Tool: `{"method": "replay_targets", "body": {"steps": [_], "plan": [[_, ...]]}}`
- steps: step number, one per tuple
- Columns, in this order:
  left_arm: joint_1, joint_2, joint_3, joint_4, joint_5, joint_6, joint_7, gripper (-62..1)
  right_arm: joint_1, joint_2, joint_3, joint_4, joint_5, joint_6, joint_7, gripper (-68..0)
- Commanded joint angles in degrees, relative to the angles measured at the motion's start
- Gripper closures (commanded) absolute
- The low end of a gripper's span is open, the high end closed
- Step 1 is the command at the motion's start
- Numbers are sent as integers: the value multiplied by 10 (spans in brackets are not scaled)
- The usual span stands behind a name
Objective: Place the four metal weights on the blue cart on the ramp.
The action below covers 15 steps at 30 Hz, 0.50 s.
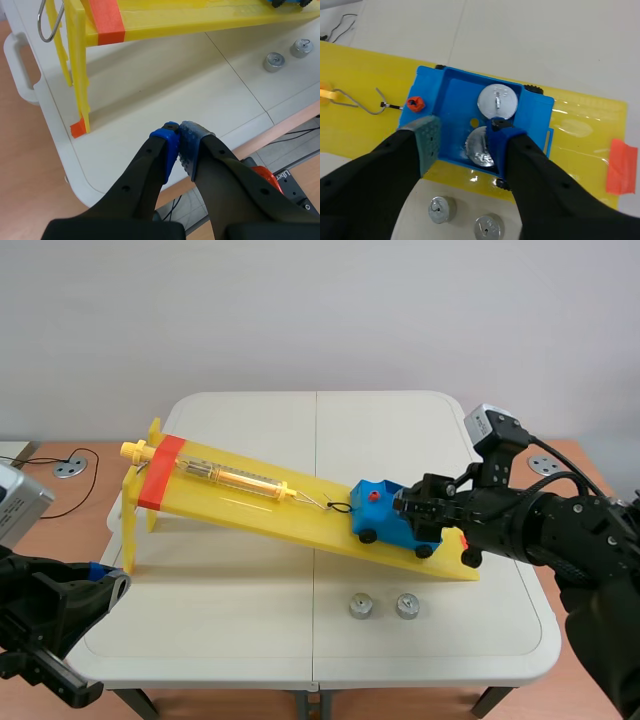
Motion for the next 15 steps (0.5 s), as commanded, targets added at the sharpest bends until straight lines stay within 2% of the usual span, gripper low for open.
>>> {"method": "replay_targets", "body": {"steps": [1,15], "plan": [[-3,3,-8,26,-30,-14,-56,-31,37,24,24,88,66,58,51,-249],[-3,3,-8,26,-30,-14,-56,-31,-152,136,57,325,77,66,37,-249]]}}
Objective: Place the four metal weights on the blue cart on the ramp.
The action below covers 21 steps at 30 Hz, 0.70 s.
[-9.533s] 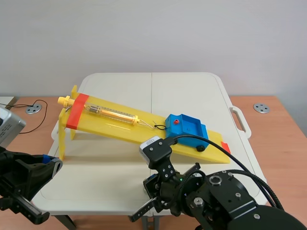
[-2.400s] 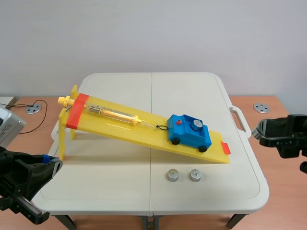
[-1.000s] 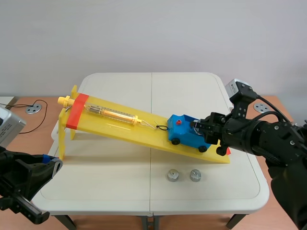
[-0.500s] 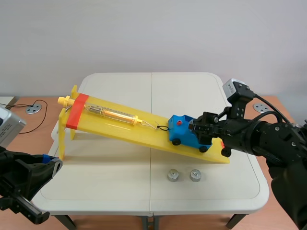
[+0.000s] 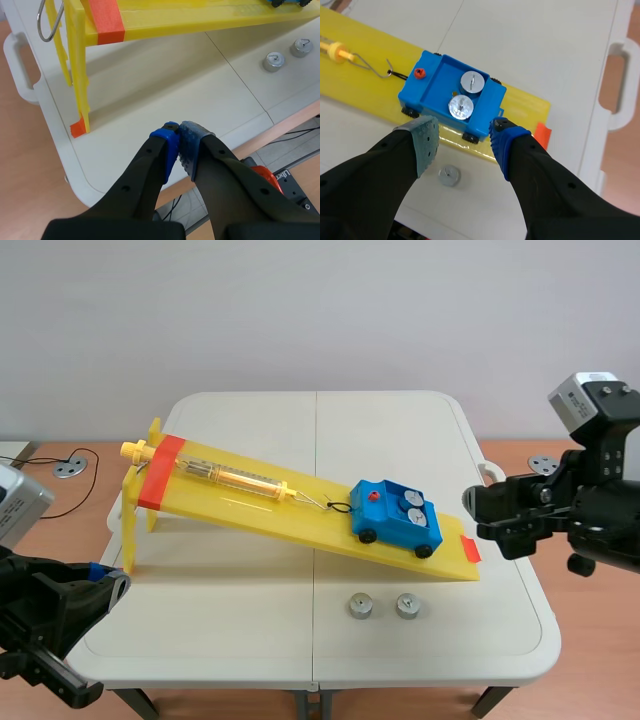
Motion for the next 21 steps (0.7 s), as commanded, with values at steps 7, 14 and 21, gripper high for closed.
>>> {"method": "replay_targets", "body": {"steps": [7,14,21], "plan": [[-3,3,-8,26,-30,-14,-56,-31,-70,58,38,154,53,40,36,-249],[-3,3,-8,26,-30,-14,-57,-31,-105,47,27,161,16,36,42,-249],[-3,3,-8,26,-30,-14,-57,-31,-90,21,-32,112,-61,12,93,-249]]}}
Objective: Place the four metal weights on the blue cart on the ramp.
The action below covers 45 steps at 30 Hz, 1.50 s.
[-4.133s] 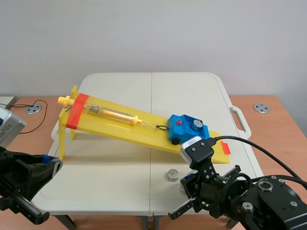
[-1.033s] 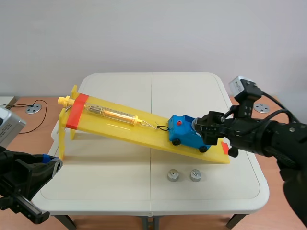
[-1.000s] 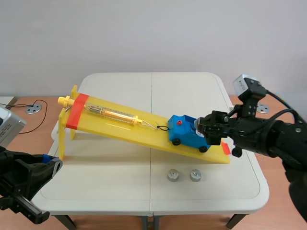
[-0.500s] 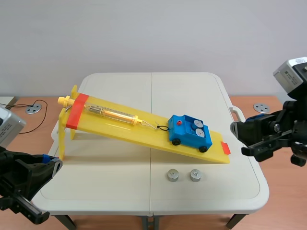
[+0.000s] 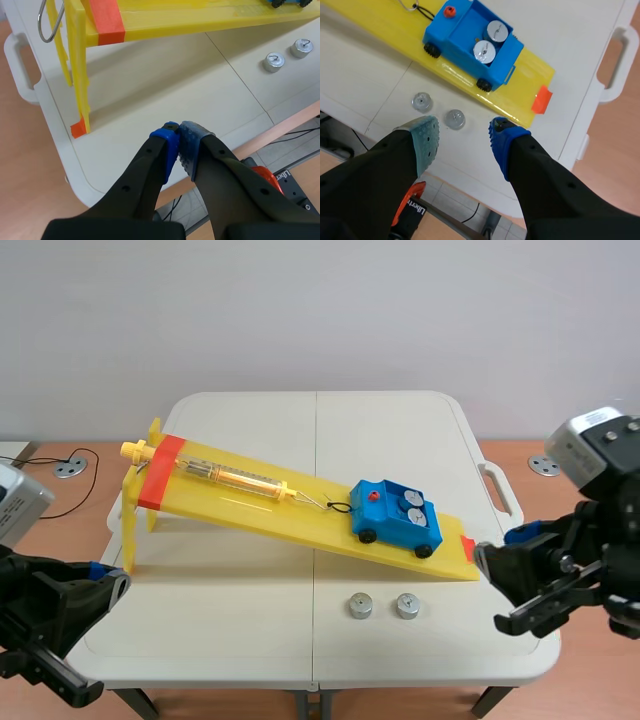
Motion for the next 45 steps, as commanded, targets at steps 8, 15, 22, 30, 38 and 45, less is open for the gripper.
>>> {"method": "replay_targets", "body": {"steps": [8,15,22,30,38,45], "plan": [[-3,3,-8,26,-29,-14,-57,-31,90,-36,-75,-63,-68,-26,111,-249],[-3,3,-8,26,-29,-14,-57,-31,137,-69,-124,-138,-129,-63,144,-248],[-3,3,-8,26,-29,-14,-57,-31,180,-96,-169,-220,-177,-103,189,-248],[-3,3,-8,26,-29,-14,-57,-31,221,-122,-201,-296,-210,-134,230,-248],[-3,3,-8,26,-29,-14,-57,-31,246,-134,-224,-343,-222,-151,252,-248],[-3,3,-8,26,-29,-14,-57,-31,254,-134,-232,-372,-224,-162,258,-225]]}}
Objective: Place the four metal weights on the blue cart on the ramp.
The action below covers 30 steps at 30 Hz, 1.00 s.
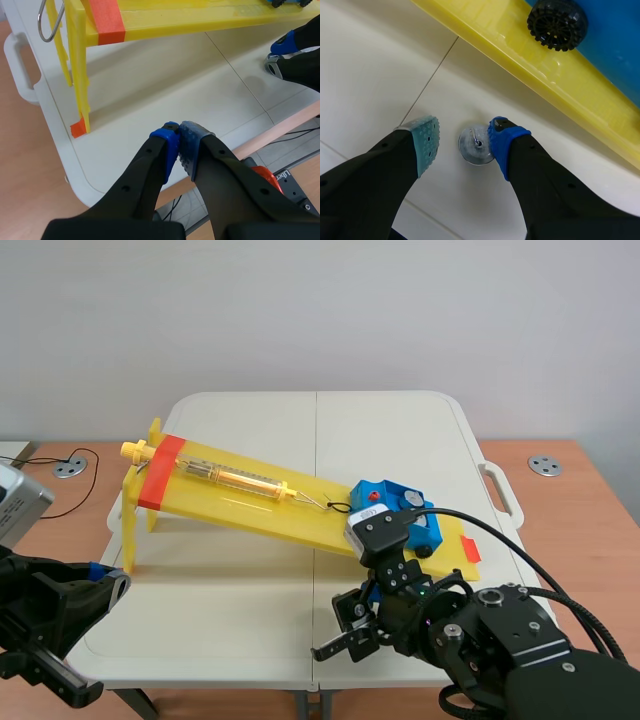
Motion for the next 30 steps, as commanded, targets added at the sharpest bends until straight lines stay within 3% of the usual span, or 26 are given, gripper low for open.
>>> {"method": "replay_targets", "body": {"steps": [1,9,16,23,30], "plan": [[-3,3,-8,26,-30,-14,-57,-31,45,-4,-2,36,19,-16,71,-209],[-3,3,-8,26,-30,-14,-57,-31,45,-4,-2,29,19,-17,57,-107],[-3,3,-8,26,-30,-14,-57,-31,45,4,-2,29,8,-51,40,-6],[-3,3,-8,26,-30,-14,-58,-31,43,26,0,47,10,-51,31,-7],[-3,3,-8,26,-30,-14,-58,-31,12,56,1,146,42,-50,-3,-7]]}}
